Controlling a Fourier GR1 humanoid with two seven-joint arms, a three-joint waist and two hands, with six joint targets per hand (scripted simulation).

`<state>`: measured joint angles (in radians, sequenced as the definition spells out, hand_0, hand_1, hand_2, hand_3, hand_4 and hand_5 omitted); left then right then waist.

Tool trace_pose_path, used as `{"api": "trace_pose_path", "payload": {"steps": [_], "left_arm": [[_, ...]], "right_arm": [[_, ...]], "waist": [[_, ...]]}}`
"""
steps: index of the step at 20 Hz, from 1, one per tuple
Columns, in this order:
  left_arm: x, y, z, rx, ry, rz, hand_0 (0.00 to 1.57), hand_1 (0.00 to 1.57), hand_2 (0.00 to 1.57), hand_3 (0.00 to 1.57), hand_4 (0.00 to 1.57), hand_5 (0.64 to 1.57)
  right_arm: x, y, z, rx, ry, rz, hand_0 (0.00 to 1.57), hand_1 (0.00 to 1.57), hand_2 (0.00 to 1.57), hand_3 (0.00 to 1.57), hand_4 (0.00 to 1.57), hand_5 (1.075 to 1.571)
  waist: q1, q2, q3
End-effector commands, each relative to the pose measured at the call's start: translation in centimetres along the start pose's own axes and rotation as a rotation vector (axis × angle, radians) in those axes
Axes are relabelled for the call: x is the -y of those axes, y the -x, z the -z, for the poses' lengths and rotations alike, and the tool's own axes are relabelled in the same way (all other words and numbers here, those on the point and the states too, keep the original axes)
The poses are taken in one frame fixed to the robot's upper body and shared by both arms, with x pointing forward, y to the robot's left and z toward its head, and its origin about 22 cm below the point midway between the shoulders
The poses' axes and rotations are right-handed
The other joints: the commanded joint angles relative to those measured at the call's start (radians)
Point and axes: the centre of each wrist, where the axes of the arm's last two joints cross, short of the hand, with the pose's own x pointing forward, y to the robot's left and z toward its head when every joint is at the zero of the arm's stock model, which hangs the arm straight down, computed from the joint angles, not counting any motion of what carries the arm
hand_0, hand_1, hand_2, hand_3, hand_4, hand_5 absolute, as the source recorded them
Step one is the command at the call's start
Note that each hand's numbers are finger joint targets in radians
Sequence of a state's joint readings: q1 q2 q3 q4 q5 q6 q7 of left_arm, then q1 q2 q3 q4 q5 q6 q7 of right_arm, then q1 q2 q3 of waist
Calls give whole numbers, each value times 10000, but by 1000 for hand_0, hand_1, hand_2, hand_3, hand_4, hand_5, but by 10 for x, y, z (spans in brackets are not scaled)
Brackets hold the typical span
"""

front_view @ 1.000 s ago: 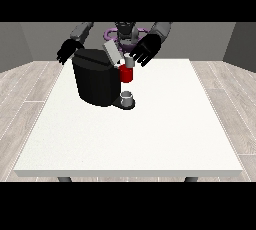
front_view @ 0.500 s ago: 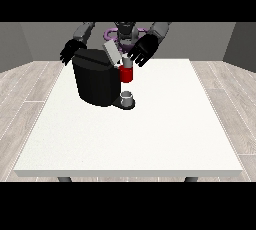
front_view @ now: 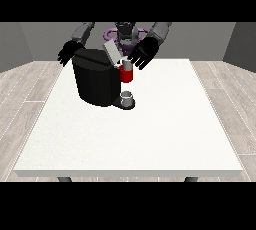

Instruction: Insert the coffee pod into the coffee machine and close the lid

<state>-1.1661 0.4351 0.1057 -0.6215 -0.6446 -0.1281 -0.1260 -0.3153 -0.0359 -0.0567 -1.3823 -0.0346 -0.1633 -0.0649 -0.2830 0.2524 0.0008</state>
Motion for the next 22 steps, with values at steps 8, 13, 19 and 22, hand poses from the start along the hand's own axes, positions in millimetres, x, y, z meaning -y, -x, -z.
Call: {"api": "trace_pose_path", "payload": {"steps": [8, 13, 19, 22], "left_arm": [[1, 10, -1, -261, 421, -287, 1221, 1221, 1265, 1171, 485, 1571], [5, 2, 0, 78, 113, 125, 1204, 1204, 1226, 1089, 463, 1571], [-13, 18, -6, -48, -101, 571, 1105, 1105, 1151, 980, 413, 1571], [0, 16, -5, -385, 458, 435, 1066, 1066, 1116, 945, 380, 1571]], "right_arm": [[-20, -1, -11, -151, -125, -13, 0, 0, 0, 0, 433, 1571], [16, -10, 11, 242, 158, -143, 0, 0, 0, 0, 397, 1571], [-11, -32, 12, 328, -261, -40, 0, 0, 0, 0, 438, 1571], [3, 2, -7, -254, -135, 62, 0, 0, 0, 0, 477, 1571]], "waist": [[-212, -27, -9], [5, 430, -4], [-224, 445, -13], [-159, -175, -7]]}}
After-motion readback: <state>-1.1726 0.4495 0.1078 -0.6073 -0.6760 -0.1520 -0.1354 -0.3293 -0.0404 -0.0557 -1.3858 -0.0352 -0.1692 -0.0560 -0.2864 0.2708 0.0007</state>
